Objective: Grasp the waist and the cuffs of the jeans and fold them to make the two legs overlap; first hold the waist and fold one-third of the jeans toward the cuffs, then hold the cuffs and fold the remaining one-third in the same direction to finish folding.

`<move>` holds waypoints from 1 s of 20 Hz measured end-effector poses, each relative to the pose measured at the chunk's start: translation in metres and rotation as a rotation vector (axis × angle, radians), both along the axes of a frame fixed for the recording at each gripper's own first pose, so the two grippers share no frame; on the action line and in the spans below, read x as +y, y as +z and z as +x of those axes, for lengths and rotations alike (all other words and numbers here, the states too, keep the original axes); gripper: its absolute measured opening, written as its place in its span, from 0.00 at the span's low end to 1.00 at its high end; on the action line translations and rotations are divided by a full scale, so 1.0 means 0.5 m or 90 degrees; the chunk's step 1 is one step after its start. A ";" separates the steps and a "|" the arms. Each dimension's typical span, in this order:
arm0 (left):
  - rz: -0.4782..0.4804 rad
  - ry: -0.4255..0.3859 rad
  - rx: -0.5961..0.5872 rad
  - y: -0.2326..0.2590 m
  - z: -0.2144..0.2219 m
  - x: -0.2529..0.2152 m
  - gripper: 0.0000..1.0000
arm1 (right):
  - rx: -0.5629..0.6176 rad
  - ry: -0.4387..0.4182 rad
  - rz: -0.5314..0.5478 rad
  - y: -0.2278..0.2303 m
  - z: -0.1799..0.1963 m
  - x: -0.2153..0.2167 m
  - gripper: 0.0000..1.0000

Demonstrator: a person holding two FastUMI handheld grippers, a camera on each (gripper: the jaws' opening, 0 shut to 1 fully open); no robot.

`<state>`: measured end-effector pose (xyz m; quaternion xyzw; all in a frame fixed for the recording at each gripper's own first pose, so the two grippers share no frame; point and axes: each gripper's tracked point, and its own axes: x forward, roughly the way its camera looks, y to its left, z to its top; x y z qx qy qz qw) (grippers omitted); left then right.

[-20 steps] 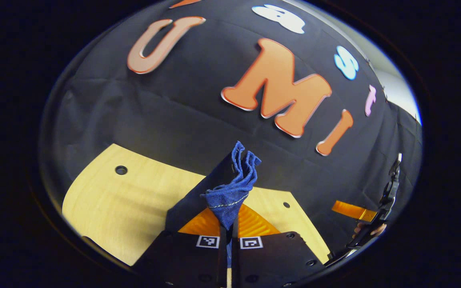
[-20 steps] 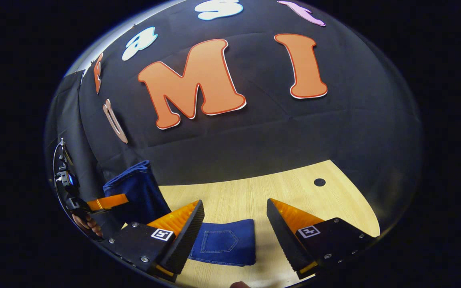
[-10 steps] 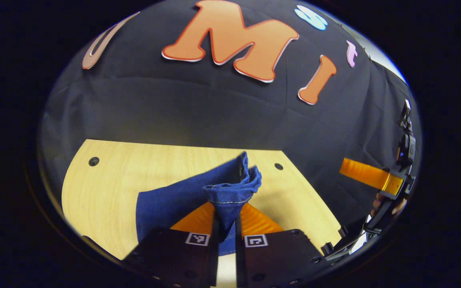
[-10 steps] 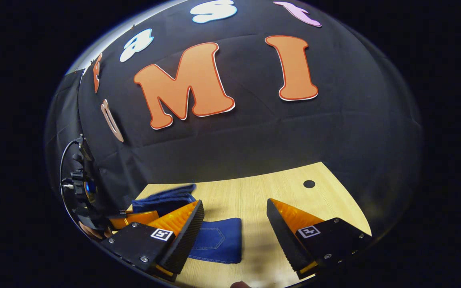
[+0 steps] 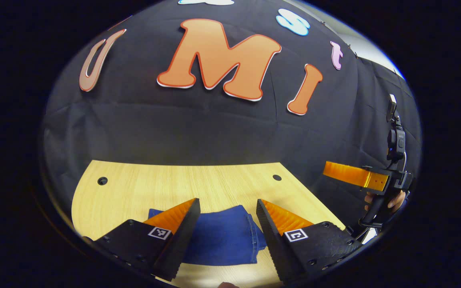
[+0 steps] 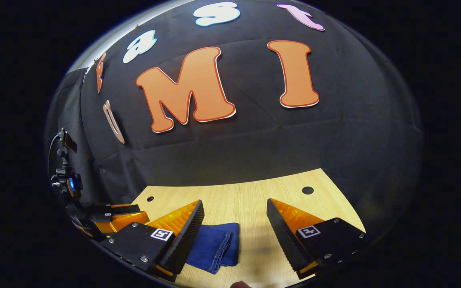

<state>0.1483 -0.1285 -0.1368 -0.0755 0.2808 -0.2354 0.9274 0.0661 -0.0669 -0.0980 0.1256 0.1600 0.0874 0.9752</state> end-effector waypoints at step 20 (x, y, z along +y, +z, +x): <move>0.058 0.239 -0.361 0.328 -0.053 0.218 0.94 | -0.281 -0.007 -0.079 0.206 -0.053 0.119 0.96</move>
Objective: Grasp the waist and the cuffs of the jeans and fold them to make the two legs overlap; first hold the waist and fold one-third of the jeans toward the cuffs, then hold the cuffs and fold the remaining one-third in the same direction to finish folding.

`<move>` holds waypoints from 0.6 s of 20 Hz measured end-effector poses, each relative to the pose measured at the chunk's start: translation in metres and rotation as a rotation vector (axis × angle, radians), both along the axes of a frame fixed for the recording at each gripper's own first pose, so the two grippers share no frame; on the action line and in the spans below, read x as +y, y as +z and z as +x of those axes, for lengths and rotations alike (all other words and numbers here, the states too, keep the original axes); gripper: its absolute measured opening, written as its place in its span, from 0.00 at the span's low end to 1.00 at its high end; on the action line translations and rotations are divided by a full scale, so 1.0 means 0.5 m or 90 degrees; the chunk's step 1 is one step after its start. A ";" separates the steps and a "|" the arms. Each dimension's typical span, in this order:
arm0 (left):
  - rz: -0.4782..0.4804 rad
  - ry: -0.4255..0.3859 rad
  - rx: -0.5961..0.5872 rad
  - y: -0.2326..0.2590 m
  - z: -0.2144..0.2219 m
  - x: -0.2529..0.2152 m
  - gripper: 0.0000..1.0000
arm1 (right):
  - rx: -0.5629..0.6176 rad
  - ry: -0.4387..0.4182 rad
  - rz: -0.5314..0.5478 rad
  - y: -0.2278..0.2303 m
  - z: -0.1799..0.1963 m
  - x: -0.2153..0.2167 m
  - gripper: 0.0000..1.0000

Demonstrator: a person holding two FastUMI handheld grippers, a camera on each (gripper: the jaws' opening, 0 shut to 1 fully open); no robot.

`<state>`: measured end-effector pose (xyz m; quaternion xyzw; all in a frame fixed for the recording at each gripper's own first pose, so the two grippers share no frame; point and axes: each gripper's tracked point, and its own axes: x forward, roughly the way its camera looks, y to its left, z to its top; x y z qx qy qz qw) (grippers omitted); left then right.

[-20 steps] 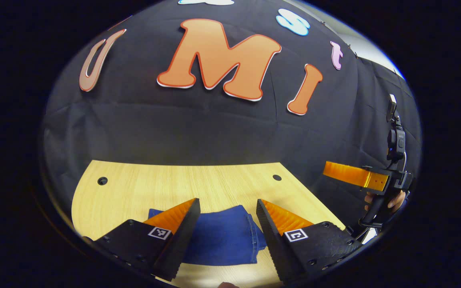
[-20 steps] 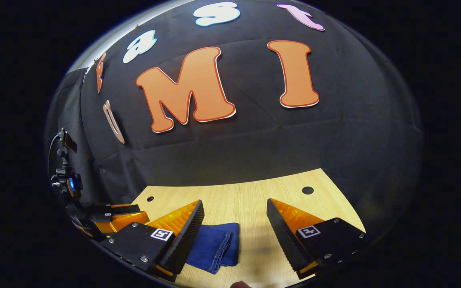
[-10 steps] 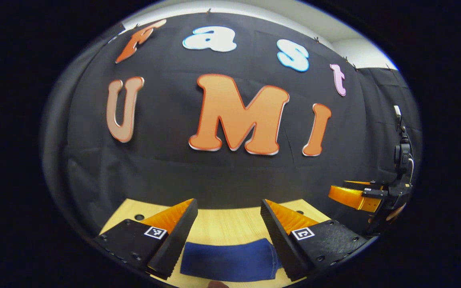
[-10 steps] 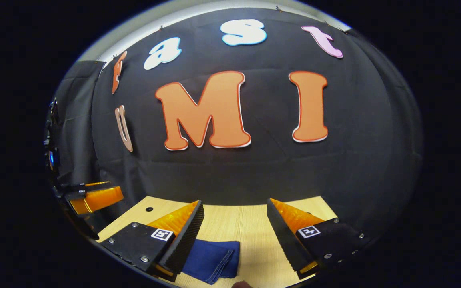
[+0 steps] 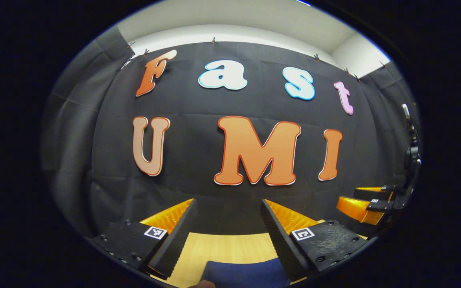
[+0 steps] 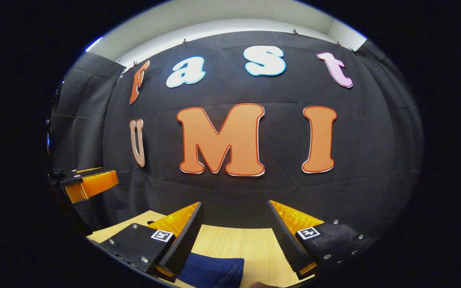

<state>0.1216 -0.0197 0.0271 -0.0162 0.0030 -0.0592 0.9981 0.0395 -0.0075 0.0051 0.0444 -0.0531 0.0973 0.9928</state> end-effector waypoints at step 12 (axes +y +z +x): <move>-0.018 0.036 0.034 -0.073 -0.036 0.025 0.96 | 0.032 0.021 0.001 -0.061 -0.010 0.050 0.96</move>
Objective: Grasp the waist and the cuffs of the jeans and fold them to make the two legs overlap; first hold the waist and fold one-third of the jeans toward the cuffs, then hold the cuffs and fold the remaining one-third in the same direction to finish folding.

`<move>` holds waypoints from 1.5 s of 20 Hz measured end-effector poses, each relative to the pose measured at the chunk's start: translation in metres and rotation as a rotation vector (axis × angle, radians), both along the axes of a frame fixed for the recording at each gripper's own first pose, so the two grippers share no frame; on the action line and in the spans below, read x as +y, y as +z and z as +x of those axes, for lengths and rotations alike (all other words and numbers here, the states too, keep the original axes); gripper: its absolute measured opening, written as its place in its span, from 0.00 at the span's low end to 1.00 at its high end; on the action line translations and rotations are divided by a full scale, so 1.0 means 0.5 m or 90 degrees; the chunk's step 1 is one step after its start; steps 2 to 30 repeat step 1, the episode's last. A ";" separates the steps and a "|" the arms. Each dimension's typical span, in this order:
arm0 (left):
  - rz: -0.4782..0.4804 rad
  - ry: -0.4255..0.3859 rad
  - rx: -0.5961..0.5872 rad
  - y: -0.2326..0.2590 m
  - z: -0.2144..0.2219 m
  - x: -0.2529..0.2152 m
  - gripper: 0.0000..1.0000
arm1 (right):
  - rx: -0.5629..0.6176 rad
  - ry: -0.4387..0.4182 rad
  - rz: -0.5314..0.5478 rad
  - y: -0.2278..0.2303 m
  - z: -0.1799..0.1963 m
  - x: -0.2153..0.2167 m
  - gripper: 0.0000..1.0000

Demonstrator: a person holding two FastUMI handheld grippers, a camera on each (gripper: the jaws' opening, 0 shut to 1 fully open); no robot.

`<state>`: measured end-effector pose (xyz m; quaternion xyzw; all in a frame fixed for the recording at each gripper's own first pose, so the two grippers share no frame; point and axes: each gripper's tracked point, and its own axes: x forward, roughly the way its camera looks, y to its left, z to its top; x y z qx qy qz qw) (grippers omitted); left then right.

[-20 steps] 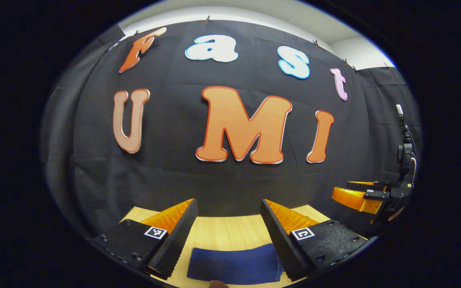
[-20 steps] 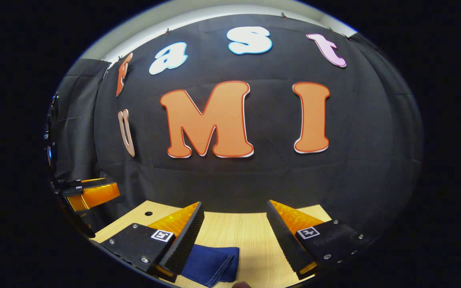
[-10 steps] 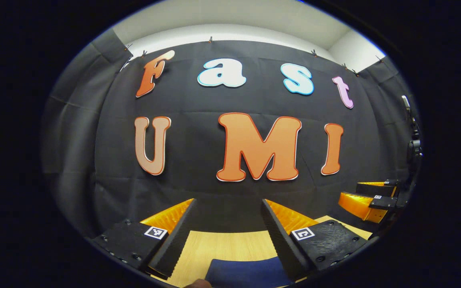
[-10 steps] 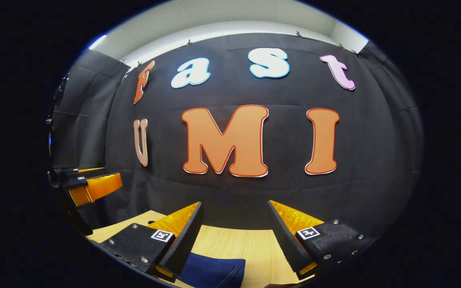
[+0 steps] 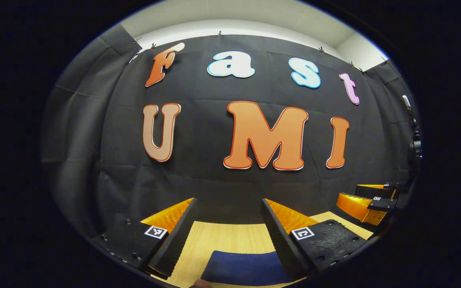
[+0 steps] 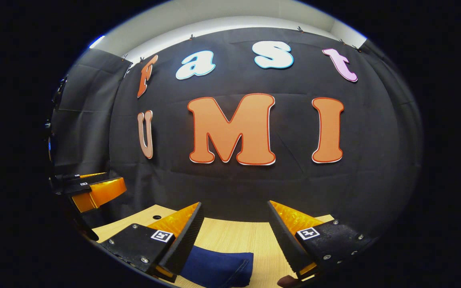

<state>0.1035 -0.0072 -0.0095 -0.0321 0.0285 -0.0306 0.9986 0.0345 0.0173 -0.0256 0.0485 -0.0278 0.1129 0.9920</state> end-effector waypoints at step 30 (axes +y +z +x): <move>-0.013 0.007 -0.011 0.010 0.000 0.008 0.97 | -0.003 0.001 0.002 0.002 0.000 0.002 0.96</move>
